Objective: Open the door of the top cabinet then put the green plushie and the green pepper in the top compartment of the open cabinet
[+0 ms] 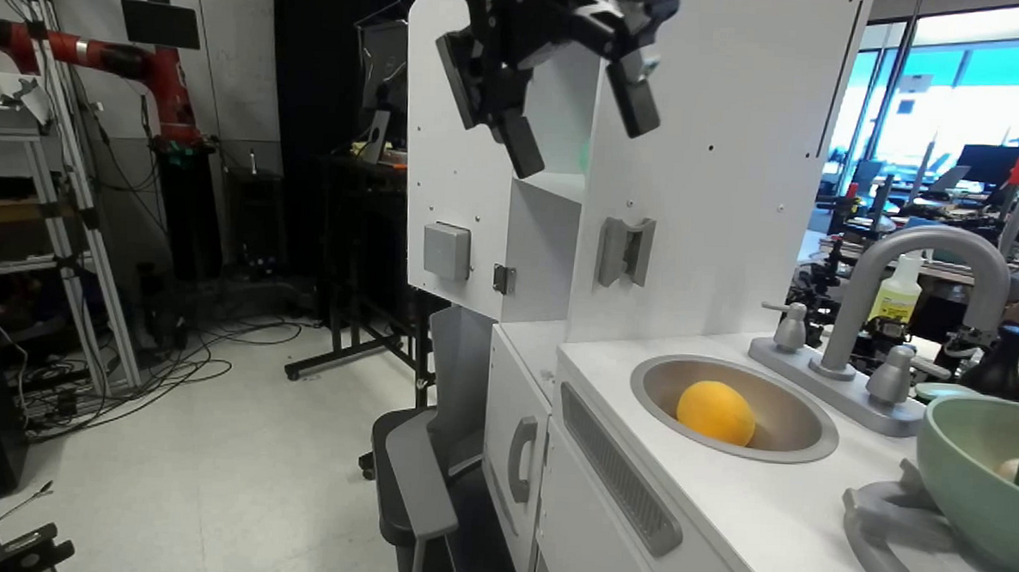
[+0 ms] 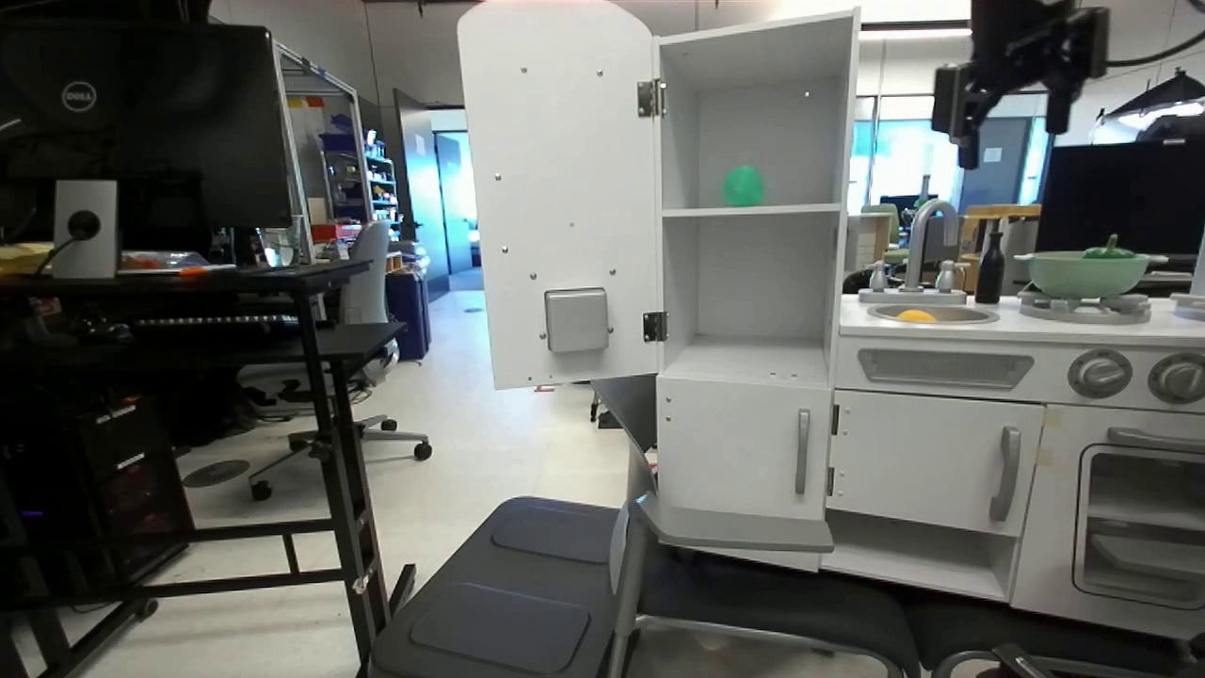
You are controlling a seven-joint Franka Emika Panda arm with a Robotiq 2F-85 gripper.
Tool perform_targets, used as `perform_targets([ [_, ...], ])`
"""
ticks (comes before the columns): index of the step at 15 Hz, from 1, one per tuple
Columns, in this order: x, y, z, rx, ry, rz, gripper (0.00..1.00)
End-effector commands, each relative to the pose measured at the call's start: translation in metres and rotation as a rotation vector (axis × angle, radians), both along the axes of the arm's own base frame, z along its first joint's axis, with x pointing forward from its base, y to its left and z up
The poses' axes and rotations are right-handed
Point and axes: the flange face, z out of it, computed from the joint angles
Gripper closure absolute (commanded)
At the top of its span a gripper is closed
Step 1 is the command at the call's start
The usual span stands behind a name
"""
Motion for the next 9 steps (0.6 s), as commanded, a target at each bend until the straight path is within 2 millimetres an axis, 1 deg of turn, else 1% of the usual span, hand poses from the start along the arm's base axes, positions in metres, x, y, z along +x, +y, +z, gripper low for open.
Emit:
perform_targets([
  [1,-0.050,-0.083,0.006,0.061,-0.049,-0.115,0.00],
  [2,-0.056,-0.108,0.006,0.071,-0.064,-0.150,0.00],
  [3,-0.063,-0.133,0.002,0.082,-0.078,-0.183,0.00],
  [4,-0.068,-0.154,0.000,0.096,-0.091,-0.209,0.00],
  [5,-0.069,-0.170,0.000,0.110,-0.108,-0.236,0.00],
  [6,-0.071,-0.195,-0.015,0.129,-0.120,-0.260,0.00],
  [7,-0.068,-0.205,-0.016,0.144,-0.136,-0.278,0.00],
  [8,-0.061,-0.215,-0.019,0.167,-0.144,-0.287,0.00],
  [9,-0.057,-0.220,-0.020,0.185,-0.155,-0.300,0.00],
])
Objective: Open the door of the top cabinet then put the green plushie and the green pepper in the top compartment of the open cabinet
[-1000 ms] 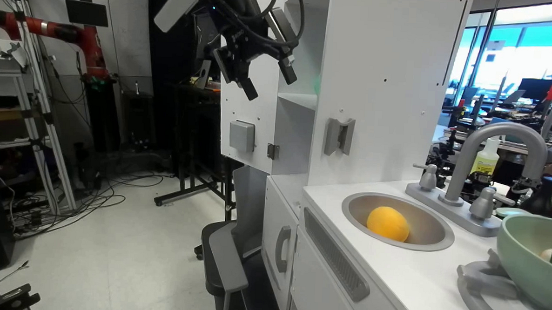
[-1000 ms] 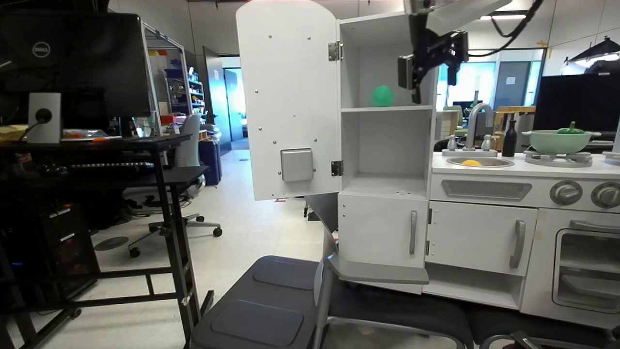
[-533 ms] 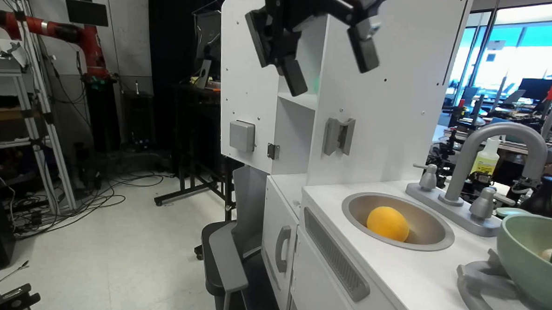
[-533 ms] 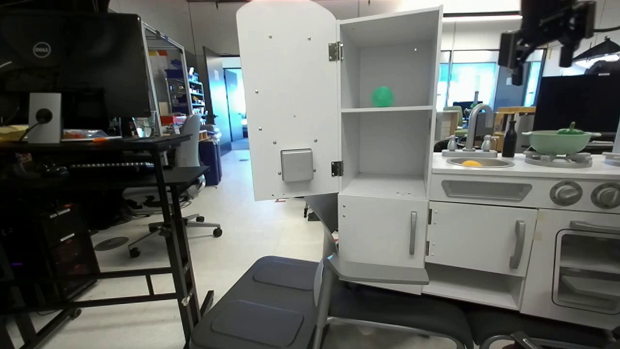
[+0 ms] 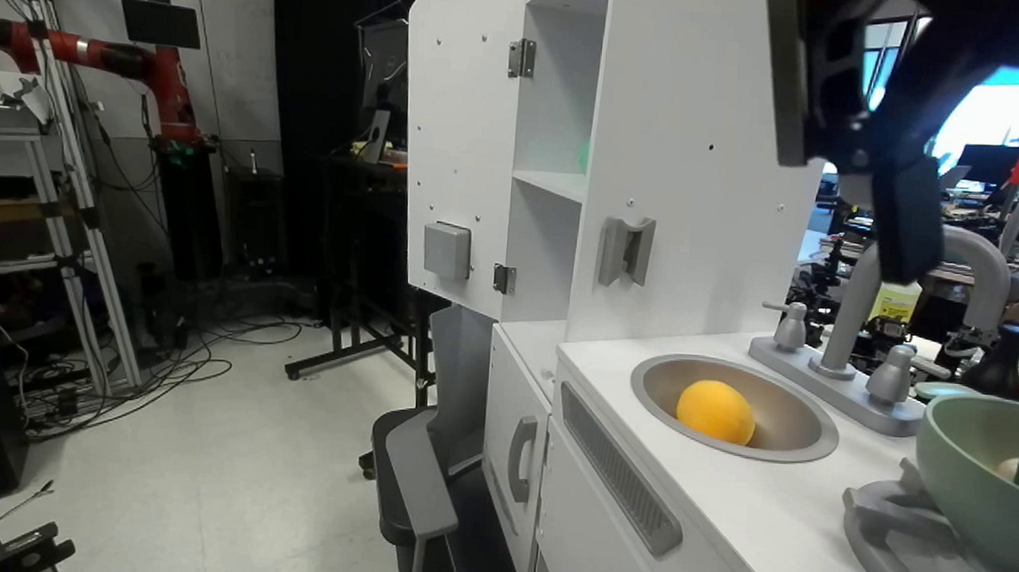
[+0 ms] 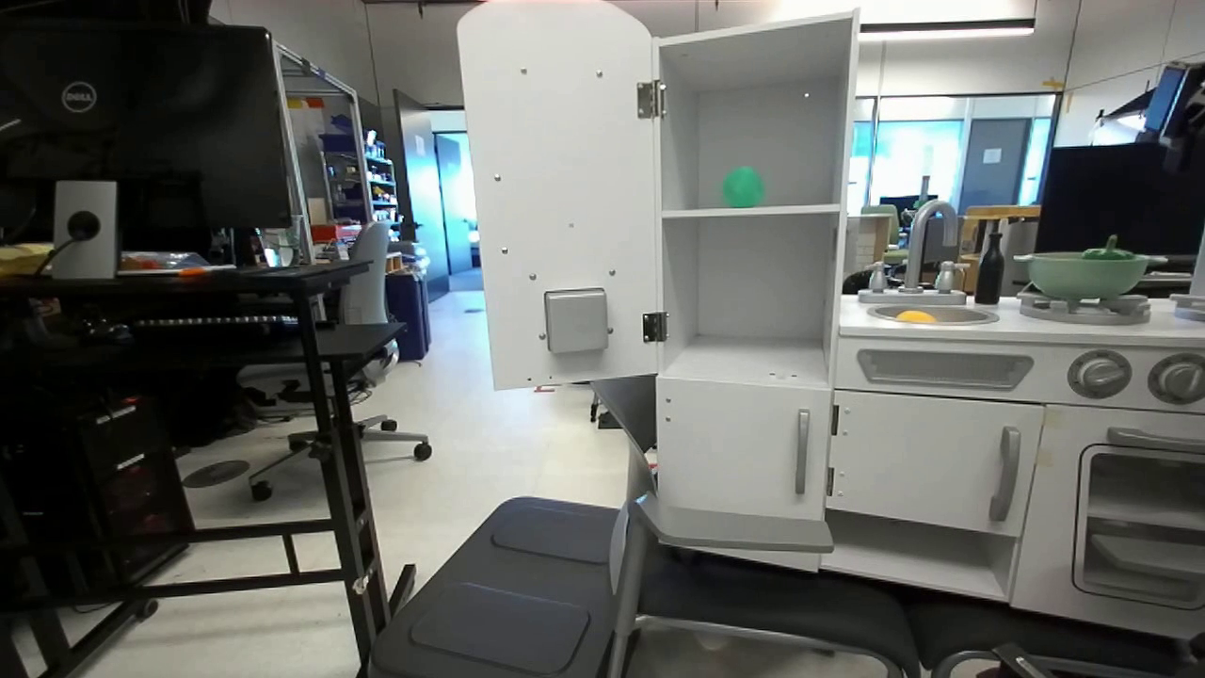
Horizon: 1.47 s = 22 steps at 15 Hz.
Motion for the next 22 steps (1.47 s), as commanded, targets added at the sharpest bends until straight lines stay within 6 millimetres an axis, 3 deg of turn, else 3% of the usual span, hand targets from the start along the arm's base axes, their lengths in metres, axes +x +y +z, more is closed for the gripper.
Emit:
perform_targets([
  [1,0.028,-0.025,-0.006,0.058,-0.054,-0.020,0.00],
  [5,0.062,-0.021,0.013,0.095,-0.095,-0.019,0.00],
  [12,0.101,-0.038,0.014,0.140,-0.027,-0.057,0.00],
  [22,0.152,-0.072,-0.032,0.147,0.147,-0.070,0.00],
])
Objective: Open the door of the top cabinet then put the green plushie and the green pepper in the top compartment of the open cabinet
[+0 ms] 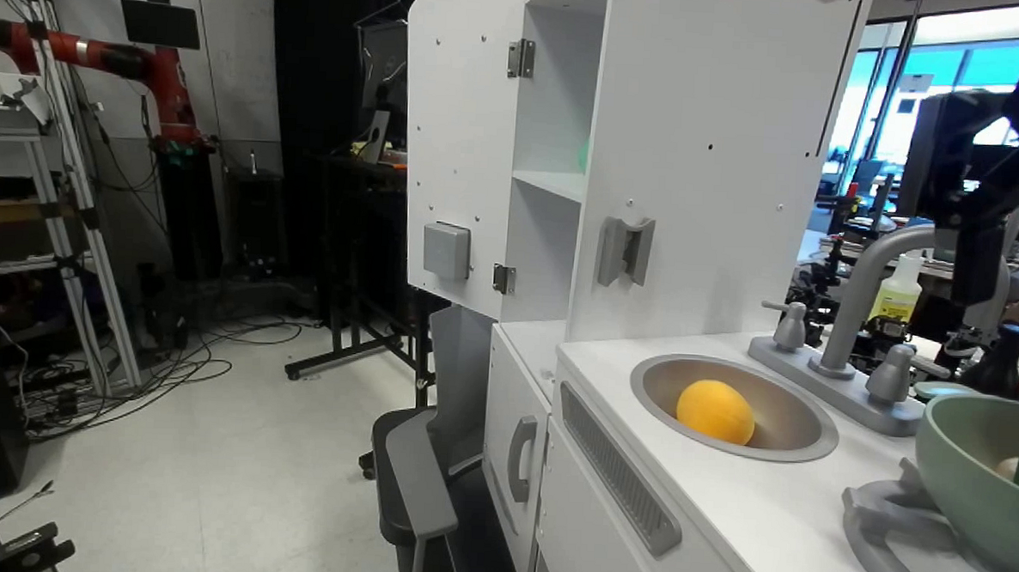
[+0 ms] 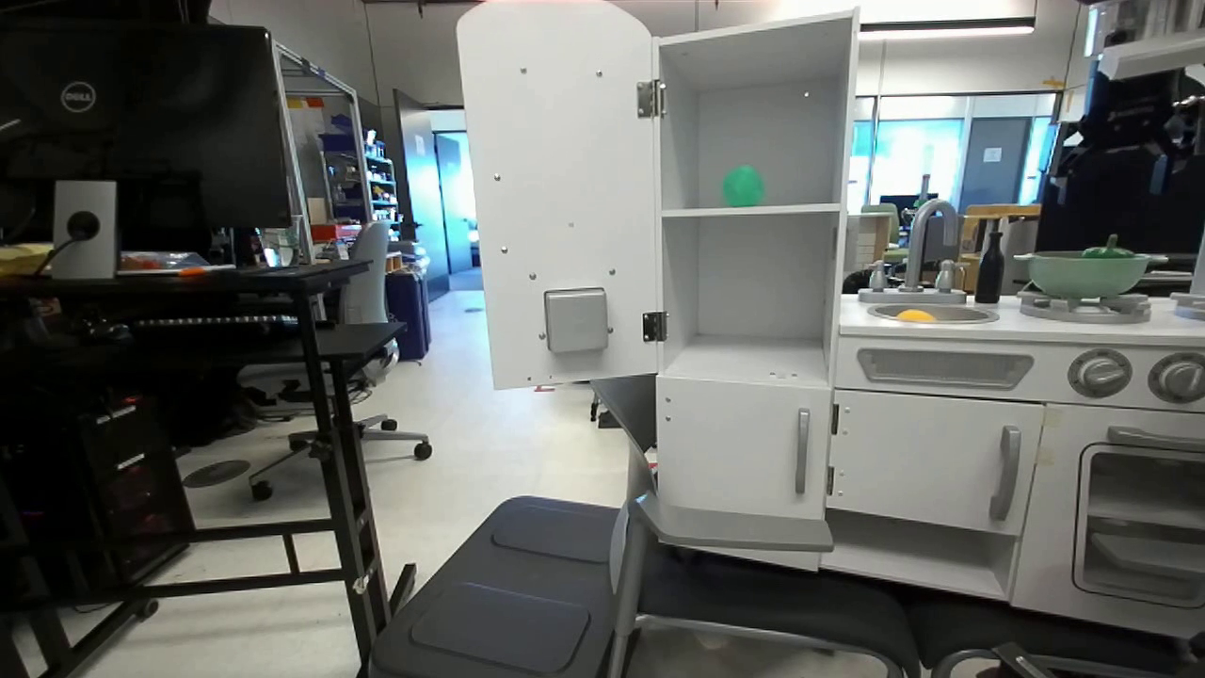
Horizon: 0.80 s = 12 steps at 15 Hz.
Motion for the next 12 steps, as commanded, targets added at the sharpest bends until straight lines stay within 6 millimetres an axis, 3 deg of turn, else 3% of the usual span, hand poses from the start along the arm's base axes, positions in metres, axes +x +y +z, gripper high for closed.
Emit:
perform_targets([
  [1,0.017,-0.015,-0.010,0.009,0.042,0.025,0.00],
  [12,0.032,-0.033,-0.061,0.019,0.113,0.111,0.00],
])
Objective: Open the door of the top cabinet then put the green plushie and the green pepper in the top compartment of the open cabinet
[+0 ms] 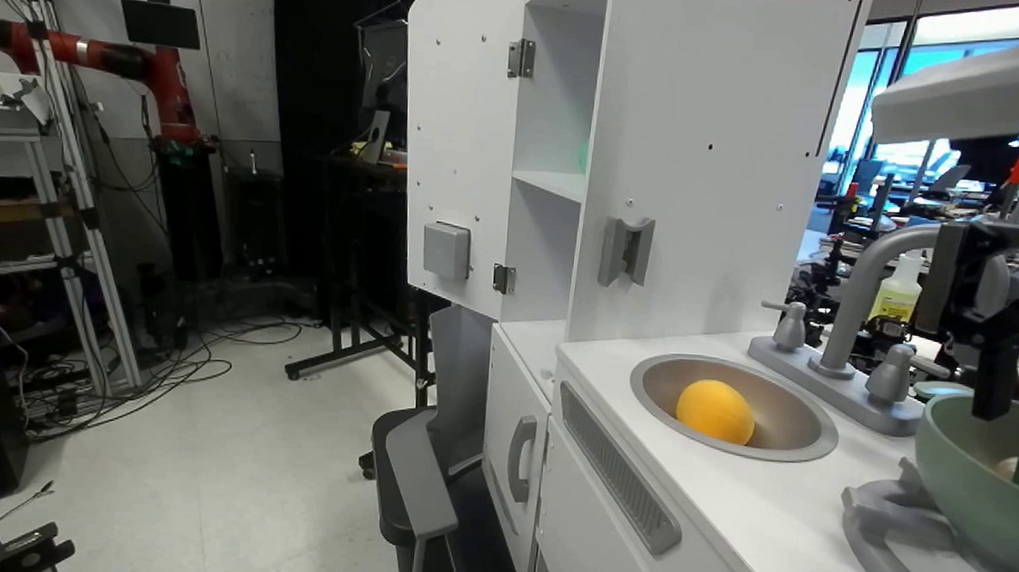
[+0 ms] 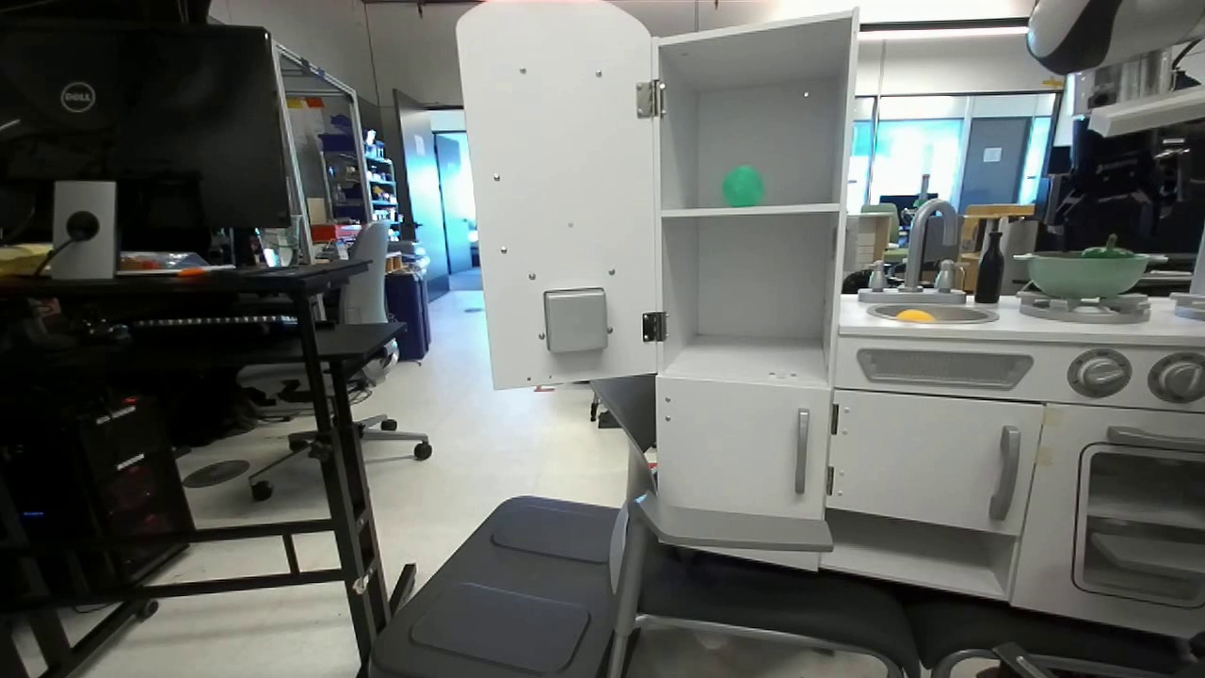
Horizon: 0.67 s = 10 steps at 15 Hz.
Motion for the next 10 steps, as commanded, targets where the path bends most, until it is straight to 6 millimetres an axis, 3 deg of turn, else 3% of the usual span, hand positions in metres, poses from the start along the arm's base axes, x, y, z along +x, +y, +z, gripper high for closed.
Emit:
perform_targets([
  [1,0.010,-0.007,-0.011,0.024,0.010,0.042,0.00],
  [2,0.013,-0.001,-0.007,0.022,0.017,0.050,0.00],
  [7,0.023,0.001,-0.024,0.034,0.011,0.091,0.00],
  [9,0.028,0.009,-0.019,0.034,0.015,0.106,0.00],
  [10,0.025,0.003,-0.025,0.038,0.011,0.114,0.00],
])
